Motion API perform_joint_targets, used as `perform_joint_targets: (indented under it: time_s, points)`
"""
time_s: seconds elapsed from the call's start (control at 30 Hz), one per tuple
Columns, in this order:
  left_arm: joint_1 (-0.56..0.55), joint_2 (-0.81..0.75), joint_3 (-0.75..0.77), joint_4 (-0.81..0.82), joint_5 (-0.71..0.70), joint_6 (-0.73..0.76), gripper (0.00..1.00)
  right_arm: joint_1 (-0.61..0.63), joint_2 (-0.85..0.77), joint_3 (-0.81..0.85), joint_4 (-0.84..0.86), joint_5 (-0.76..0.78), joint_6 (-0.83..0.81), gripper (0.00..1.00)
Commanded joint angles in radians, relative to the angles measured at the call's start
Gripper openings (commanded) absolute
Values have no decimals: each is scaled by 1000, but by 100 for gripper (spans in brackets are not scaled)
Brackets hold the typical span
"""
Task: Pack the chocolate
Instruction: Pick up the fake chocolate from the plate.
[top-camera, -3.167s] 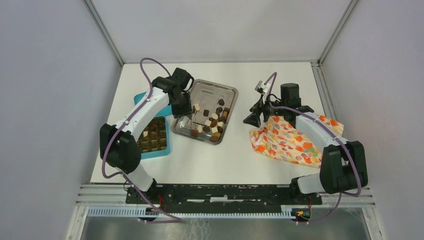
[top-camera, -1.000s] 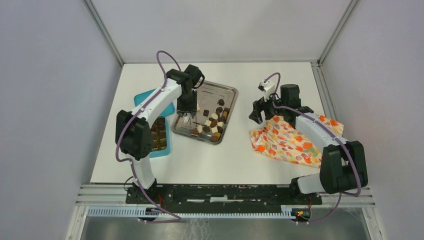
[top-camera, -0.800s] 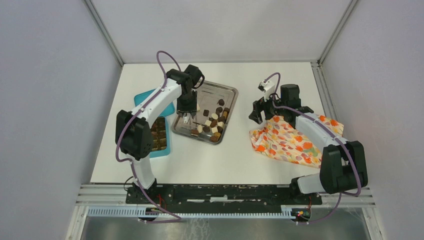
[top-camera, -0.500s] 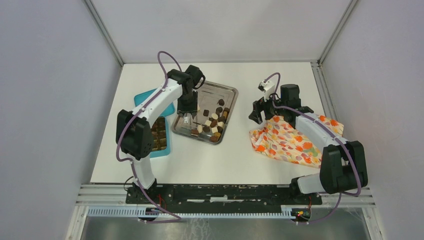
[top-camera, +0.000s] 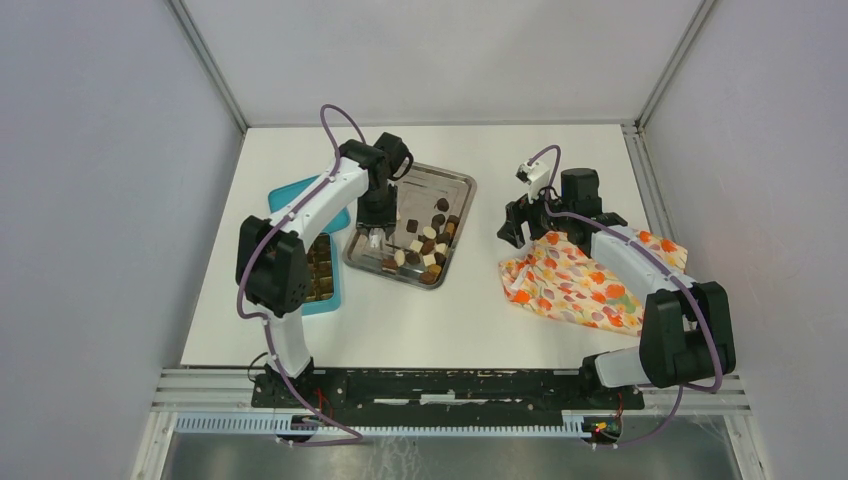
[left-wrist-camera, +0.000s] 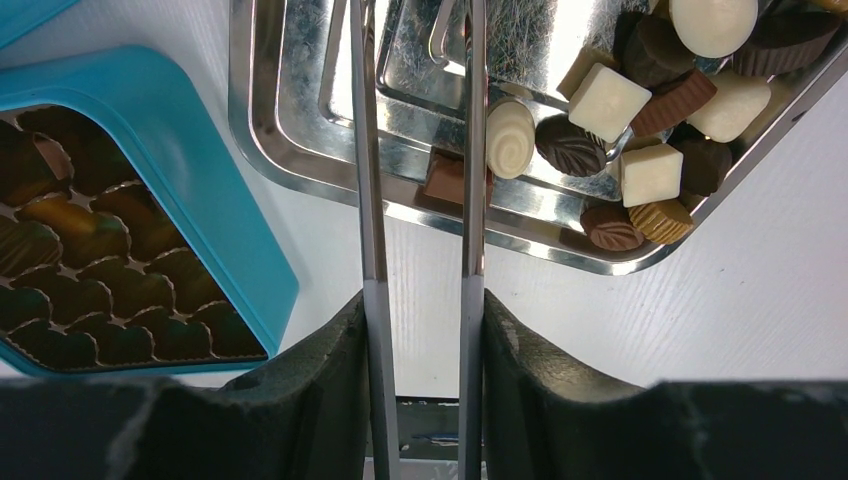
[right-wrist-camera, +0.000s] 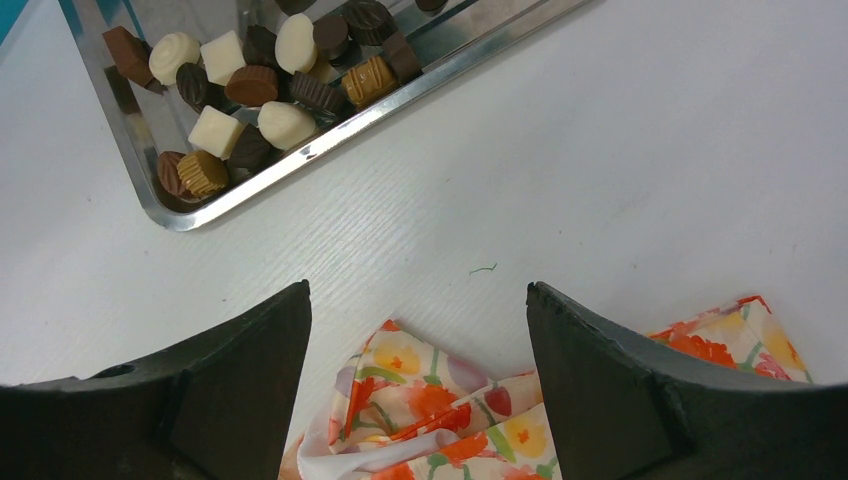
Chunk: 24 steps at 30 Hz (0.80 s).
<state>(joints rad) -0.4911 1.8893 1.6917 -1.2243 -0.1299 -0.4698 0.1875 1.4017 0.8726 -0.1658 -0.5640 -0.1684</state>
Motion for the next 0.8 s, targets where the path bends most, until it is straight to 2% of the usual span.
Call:
perform_joint_targets:
  time_s: [0.0, 0.17, 0.37, 0.43, 0.77]
  points:
    - [-5, 6, 32, 3, -16, 65, 43, -2, -21, 0, 37, -11, 7, 84]
    - [-5, 8, 33, 3, -16, 66, 38, -2, -20, 0, 37, -11, 6, 84]
    - [-5, -10, 40, 3, -18, 64, 8, -2, -22, 1, 36, -11, 5, 84]
    - [-5, -28, 42, 4, -17, 59, 4, -2, -21, 2, 36, -11, 6, 84]
    - [-4, -233, -40, -3, -10, -3, 2, -2, -18, 6, 34, -26, 7, 84]
